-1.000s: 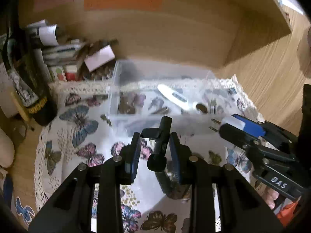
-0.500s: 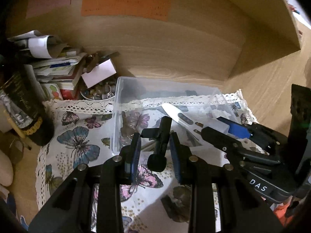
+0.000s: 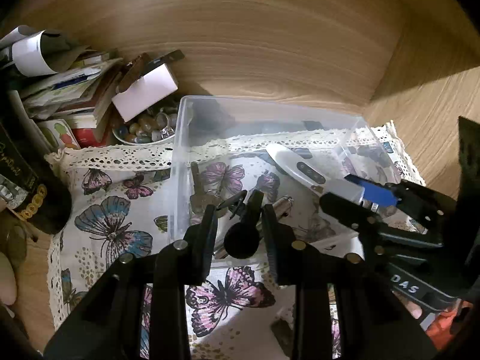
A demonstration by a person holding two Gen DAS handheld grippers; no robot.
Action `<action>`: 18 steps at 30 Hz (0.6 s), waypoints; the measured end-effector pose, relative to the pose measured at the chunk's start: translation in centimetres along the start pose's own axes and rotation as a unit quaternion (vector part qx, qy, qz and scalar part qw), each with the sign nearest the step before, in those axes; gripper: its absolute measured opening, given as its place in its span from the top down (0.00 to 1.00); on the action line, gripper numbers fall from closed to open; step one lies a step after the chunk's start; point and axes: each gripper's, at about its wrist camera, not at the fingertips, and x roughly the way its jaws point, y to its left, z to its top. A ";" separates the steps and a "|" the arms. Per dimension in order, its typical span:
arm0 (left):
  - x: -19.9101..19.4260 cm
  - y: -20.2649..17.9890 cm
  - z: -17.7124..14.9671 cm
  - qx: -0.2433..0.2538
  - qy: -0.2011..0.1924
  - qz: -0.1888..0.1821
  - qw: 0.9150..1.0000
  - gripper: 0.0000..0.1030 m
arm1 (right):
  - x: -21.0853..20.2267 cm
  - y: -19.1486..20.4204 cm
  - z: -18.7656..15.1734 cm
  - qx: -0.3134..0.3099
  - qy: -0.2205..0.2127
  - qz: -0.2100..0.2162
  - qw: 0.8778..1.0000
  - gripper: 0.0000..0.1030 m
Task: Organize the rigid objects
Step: 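Carry the black item and white adapter over the clear box with both tools, then open the left tool over the box while the right tool releases the white adapter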
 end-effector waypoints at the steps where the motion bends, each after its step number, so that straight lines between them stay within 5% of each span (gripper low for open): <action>1: 0.0 0.0 0.0 0.000 0.000 0.001 1.000 0.71 | 0.1 -0.2 -0.1 0.004 -0.001 0.001 1.000 0.65; 6: -0.1 -0.3 0.0 0.003 -0.002 0.004 1.000 0.63 | 0.1 -0.7 0.1 0.016 0.000 0.002 1.000 0.64; 10: -1.2 -0.5 -0.1 0.006 -0.015 0.004 1.000 0.58 | -0.5 -0.4 0.1 0.015 -0.009 -0.004 1.000 0.49; 18: -5.5 -0.9 -0.8 0.011 -0.049 -0.004 0.999 0.41 | -2.7 0.2 -0.1 0.021 -0.026 0.000 0.999 0.43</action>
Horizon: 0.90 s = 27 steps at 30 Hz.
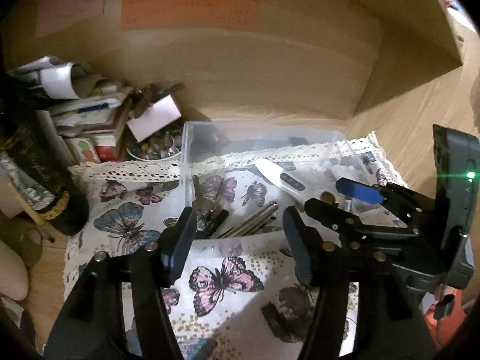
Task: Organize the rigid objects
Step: 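Open the left tool over the box while the right tool releases the white adapter, then move the right tool to the black round grinder while the left tool approaches a small black item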
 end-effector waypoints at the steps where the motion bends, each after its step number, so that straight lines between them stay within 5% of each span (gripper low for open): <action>1: -0.6 0.0 -0.2 0.001 -0.004 0.001 1.000 0.38 | -0.4 0.2 -0.1 -0.001 -0.002 0.001 1.000 0.43; 11: -2.3 0.7 -3.3 -0.012 0.020 0.011 1.000 0.31 | -3.3 1.9 -3.3 -0.007 0.000 0.012 1.000 0.43; 21: -0.3 1.1 -8.0 -0.018 0.087 0.028 0.996 0.31 | -2.4 3.8 -9.4 -0.002 0.076 0.043 0.996 0.43; 27: -0.6 1.5 -9.6 -0.024 0.099 0.033 0.994 0.31 | -0.6 5.2 -10.1 -0.007 0.099 0.089 0.991 0.43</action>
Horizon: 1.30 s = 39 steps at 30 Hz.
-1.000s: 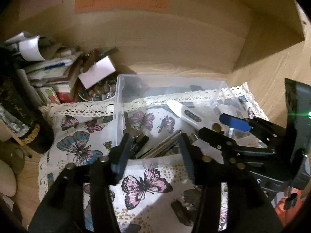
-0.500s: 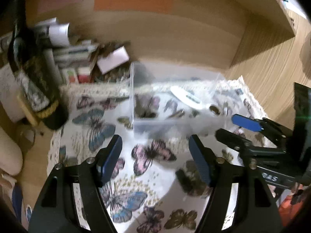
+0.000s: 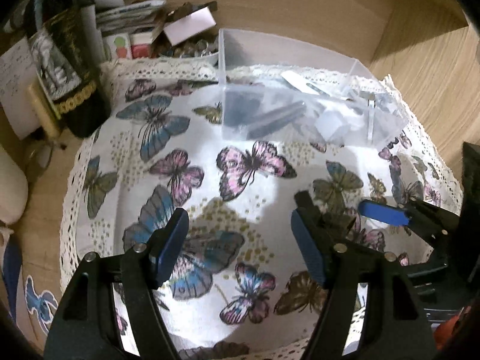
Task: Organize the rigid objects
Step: 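Move the right tool to the black round grinder while the left tool approaches a small black item, then grasp the black round grinder with the right tool while the left tool grasps the black item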
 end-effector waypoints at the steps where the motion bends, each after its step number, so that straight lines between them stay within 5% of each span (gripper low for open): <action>1: 0.0 0.1 -0.3 -0.001 0.001 0.001 1.000 0.32 | 0.2 0.1 0.1 -0.003 0.001 0.001 1.000 0.47; 4: 0.1 0.1 -0.8 -0.004 0.007 -0.003 1.000 0.41 | 0.7 0.3 0.6 -0.011 0.004 0.009 1.000 0.69; 20: 2.9 -4.9 0.3 0.020 0.035 -0.052 0.998 0.48 | -1.6 -4.4 1.0 0.035 -0.031 -0.027 0.999 0.69; 24: 3.5 -5.9 0.2 0.039 0.035 -0.036 0.998 0.59 | -2.9 -6.3 1.8 0.046 -0.046 -0.047 0.997 0.69; 29: 3.4 -5.9 0.0 0.048 0.032 -0.040 0.998 0.85 | -5.3 -7.5 4.1 0.043 -0.080 -0.064 0.994 0.69; 39: 2.4 -4.1 -0.3 0.027 0.022 -0.046 0.998 0.85 | -6.0 -8.7 8.3 0.030 -0.107 -0.074 0.991 0.69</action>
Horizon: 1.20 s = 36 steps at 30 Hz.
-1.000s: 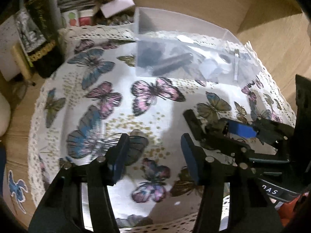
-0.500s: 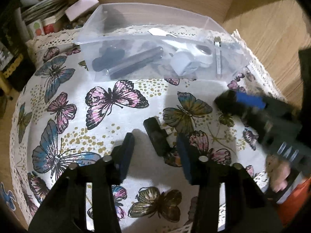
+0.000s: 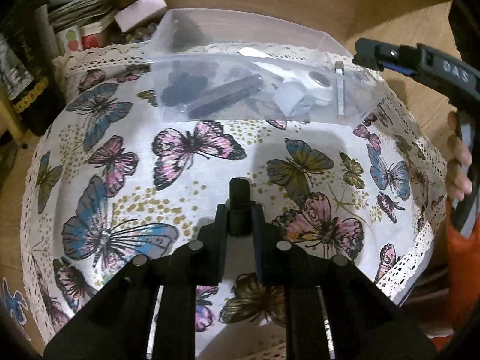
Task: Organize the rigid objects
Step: 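Grasp the black round grinder with the right tool while the left tool grasps the black item, then carry the grinder into the box and open the right tool while the left tool carries its item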
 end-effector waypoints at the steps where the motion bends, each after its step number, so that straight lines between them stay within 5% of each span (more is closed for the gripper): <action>1: -0.2 0.2 0.1 -0.002 -0.004 0.000 1.000 0.85 | 0.1 0.0 0.4 0.000 -0.003 0.000 1.000 0.69; 10: -4.3 1.6 3.4 -0.006 -0.061 -0.004 0.998 0.86 | 2.3 -0.5 2.4 -0.018 -0.006 -0.023 1.000 0.69; 23: -5.3 2.0 9.4 -0.020 -0.097 -0.031 0.995 0.87 | 5.9 -3.6 1.4 0.018 0.034 -0.034 0.999 0.69; 28: -3.8 2.1 10.3 -0.012 -0.073 -0.028 0.997 0.87 | 5.9 -3.3 1.3 0.009 0.030 -0.021 0.999 0.69; 36: -0.3 -0.1 6.6 0.034 -0.006 -0.028 0.999 0.80 | 5.6 -3.1 1.3 0.003 0.021 -0.017 1.000 0.58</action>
